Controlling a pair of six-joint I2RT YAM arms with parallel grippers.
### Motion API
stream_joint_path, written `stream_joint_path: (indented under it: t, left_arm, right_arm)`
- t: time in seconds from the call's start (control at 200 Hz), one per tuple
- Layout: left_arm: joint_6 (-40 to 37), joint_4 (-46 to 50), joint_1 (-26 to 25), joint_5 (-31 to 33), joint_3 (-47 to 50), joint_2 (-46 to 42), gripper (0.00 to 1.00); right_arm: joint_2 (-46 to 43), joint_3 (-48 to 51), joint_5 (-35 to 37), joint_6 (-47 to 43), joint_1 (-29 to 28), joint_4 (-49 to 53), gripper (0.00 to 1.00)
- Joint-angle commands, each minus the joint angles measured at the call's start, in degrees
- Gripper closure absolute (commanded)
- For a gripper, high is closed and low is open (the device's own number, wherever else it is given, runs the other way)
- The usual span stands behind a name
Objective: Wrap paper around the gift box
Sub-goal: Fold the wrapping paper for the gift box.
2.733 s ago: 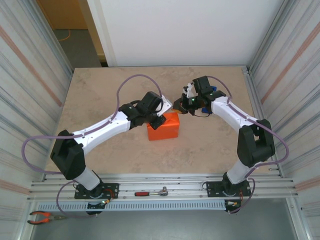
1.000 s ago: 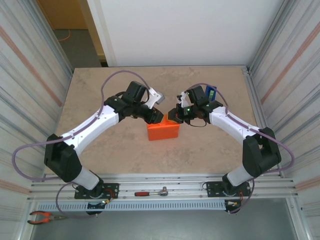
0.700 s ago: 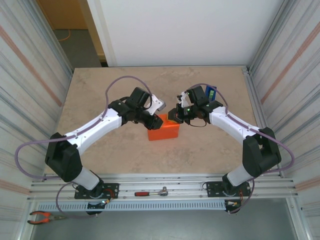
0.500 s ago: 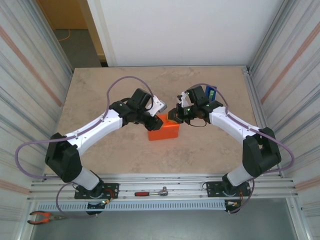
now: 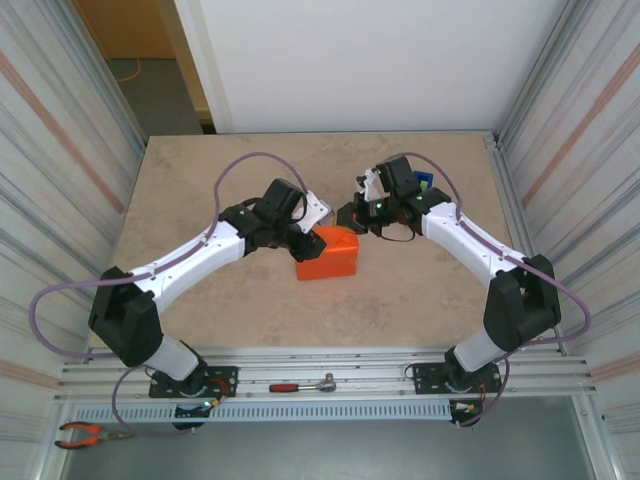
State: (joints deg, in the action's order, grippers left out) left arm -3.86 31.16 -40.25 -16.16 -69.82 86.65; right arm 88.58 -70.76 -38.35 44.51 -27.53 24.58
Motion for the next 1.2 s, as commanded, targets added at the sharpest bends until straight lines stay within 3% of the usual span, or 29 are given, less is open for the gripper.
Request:
stream_joint_path:
  t: [0.0,0.747,1.198]
  left_arm:
    - [-0.7,2.7,-0.8,0.6,2.2,0.0,0.72]
    - [0.0,2.7,-1.1,0.3,1.9,-1.4,0.72]
    - [2.0,4.9,2.6,-6.5,-9.3,-1.4,0.71]
  right_arm:
    - [0.3,-2.2,0.4,0.2,-1.1,2.1,1.0]
    - [0.0,8.4,3.1,0.5,-3.3,0.0,1.0]
    - [-0.2,9.8,3.4,0.5,-3.2,-0.3,1.0]
